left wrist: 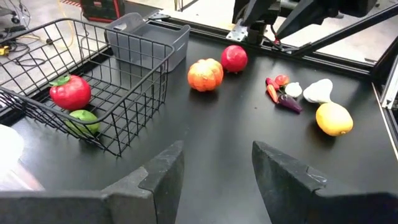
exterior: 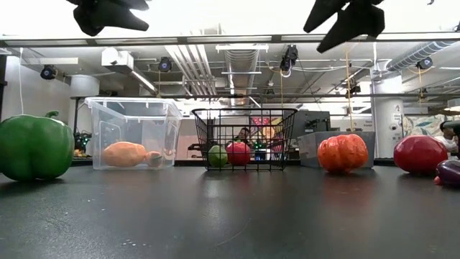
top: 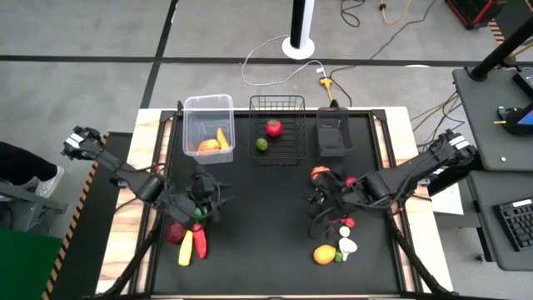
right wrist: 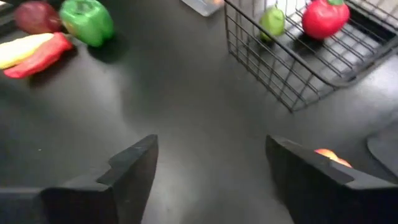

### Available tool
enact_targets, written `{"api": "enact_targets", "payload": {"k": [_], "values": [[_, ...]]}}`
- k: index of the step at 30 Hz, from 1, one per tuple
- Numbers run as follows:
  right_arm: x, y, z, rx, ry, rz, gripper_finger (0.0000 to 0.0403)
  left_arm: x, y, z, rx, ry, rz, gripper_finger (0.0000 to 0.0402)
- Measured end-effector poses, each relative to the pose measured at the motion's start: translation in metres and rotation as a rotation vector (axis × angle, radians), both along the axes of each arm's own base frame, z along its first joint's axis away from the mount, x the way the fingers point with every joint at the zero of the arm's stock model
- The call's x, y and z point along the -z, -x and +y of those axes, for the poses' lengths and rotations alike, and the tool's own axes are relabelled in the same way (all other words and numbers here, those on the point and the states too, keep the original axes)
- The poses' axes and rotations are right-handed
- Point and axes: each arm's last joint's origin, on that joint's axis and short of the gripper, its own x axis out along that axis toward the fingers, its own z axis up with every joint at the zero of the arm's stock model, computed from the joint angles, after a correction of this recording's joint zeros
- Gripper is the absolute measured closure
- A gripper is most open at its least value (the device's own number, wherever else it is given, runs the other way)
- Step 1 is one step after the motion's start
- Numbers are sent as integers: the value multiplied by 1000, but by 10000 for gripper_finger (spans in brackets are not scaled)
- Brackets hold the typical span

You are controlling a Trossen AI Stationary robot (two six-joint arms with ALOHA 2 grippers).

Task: Sort produce into baskets
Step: Put the small orange chili pepper into the black basket

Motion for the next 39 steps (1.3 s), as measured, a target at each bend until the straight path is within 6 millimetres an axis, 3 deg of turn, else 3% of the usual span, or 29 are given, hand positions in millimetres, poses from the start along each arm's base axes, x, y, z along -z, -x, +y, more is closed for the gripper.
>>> {"api": "enact_targets", "payload": {"k": [7,12,19,26,34,39], "values": [[2,2,0,4,-45,25,64,0,0,0,0,-7,1,230],[7,2,4,-32,-204,85,61,0,0,1,-18,-29,-4,230],[29,8,8,39,-376,334,60,-1,1,3,-63,-98,-14,230],[48,18,8,116,-396,618,61,-1,0,3,-64,-108,-10,230],[63,17,22,-433,-169,798,81,-1,1,3,-57,-126,2,230],[82,10,26,-530,-99,886,104,-1,1,3,-56,-128,3,230]]}}
